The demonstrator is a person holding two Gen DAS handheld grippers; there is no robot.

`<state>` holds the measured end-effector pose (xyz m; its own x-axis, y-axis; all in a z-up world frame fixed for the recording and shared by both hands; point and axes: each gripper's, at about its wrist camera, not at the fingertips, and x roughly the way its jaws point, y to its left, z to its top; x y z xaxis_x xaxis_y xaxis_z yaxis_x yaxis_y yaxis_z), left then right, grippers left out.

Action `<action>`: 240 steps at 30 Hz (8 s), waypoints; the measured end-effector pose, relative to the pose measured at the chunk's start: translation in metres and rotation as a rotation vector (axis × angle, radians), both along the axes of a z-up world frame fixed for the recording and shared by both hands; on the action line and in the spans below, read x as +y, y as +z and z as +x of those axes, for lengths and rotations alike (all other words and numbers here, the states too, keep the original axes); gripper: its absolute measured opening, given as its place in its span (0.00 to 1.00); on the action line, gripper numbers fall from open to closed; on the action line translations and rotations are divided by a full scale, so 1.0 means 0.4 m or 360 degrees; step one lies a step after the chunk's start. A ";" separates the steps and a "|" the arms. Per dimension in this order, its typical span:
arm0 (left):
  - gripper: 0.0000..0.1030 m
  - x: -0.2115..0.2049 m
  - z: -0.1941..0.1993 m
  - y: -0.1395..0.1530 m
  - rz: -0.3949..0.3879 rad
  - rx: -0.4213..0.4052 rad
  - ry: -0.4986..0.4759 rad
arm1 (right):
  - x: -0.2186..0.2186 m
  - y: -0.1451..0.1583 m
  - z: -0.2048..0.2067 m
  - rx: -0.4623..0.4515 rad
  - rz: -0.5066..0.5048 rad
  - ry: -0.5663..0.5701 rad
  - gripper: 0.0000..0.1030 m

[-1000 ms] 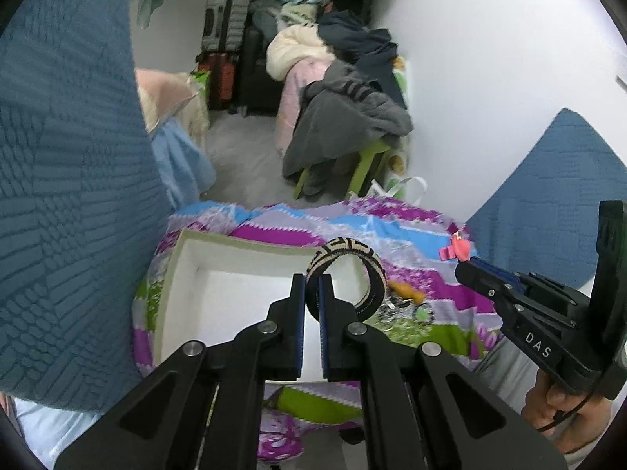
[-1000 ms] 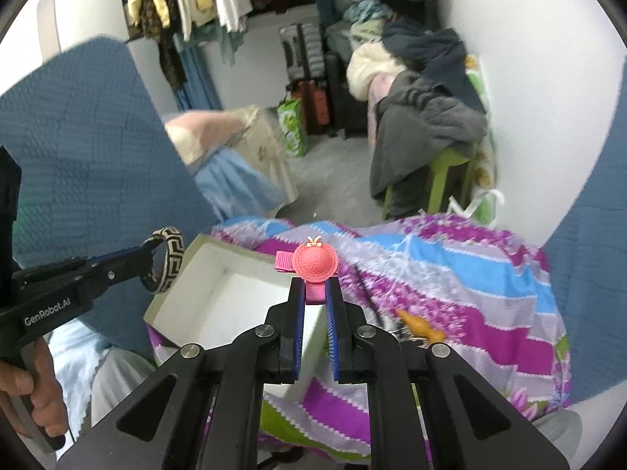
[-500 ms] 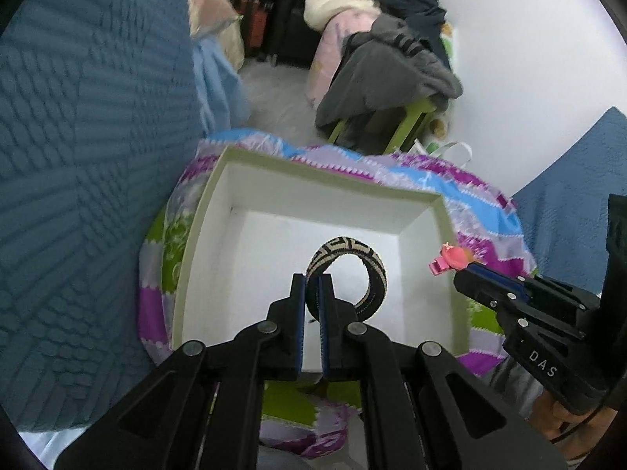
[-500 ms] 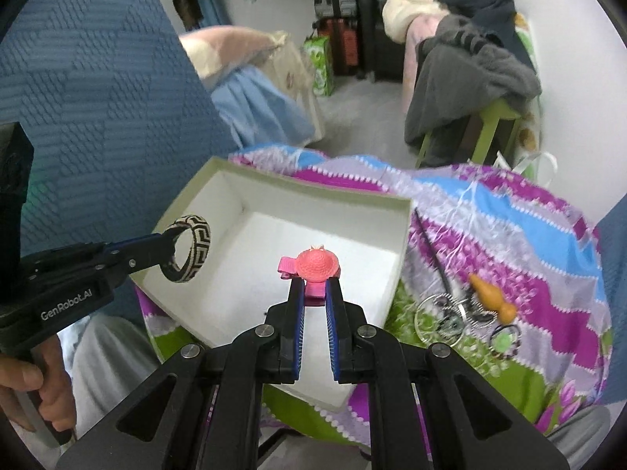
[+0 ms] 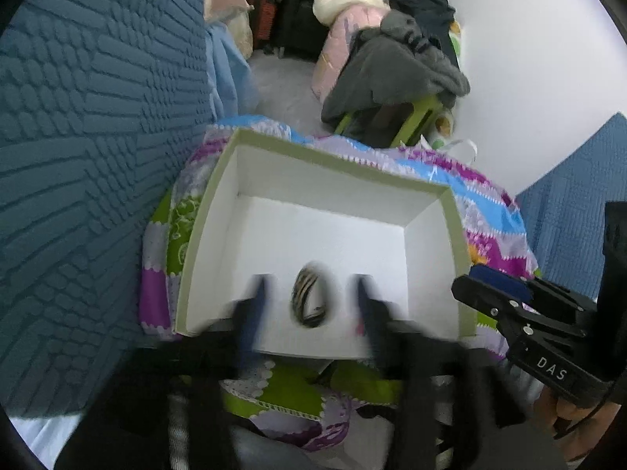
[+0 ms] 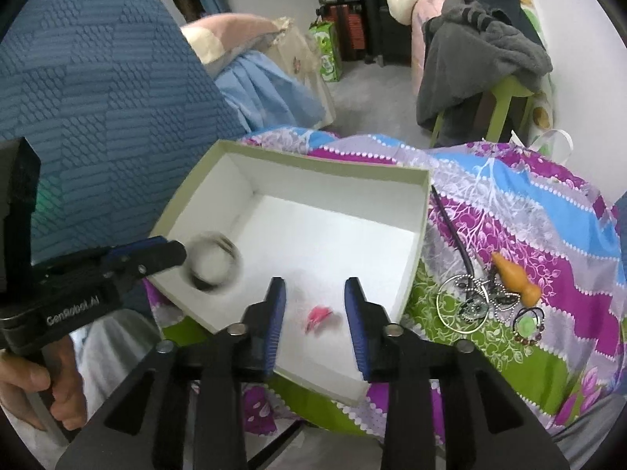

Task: Organize jewelry
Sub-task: 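Open left tool dropping the bangle while right tool drops the clip into the box, then lift both tools out of the box back toward the jewelry, then grasp the black-handled scissors with left tool while right tool grasps green pendant, then carry the scissors with left tool while right tool carries the pendant over the box, then open left tool releasing scissors while right tool releases pendant into the box, then lift both tools out of the box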

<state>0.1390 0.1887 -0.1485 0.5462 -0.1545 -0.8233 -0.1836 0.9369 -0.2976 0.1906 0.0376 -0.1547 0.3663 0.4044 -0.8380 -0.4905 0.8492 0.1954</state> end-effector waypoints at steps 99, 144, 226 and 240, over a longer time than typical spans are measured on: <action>0.31 -0.593 0.271 -0.287 0.0019 0.0155 -0.0174 | -0.520 -0.327 0.176 0.0008 -0.0015 -0.0062 0.20; 0.18 -0.563 0.066 0.018 -0.0118 0.0040 -0.0235 | -0.588 -0.036 -0.003 -0.0122 0.0059 -0.0425 0.15; 0.38 -0.059 0.016 0.051 0.0048 0.0041 -0.0120 | -0.077 0.058 -0.001 -0.0084 0.0103 -0.0161 0.30; 0.38 -0.111 -0.042 0.205 0.0138 -0.0128 -0.0049 | -0.148 0.229 -0.042 -0.0317 0.0193 -0.0117 0.30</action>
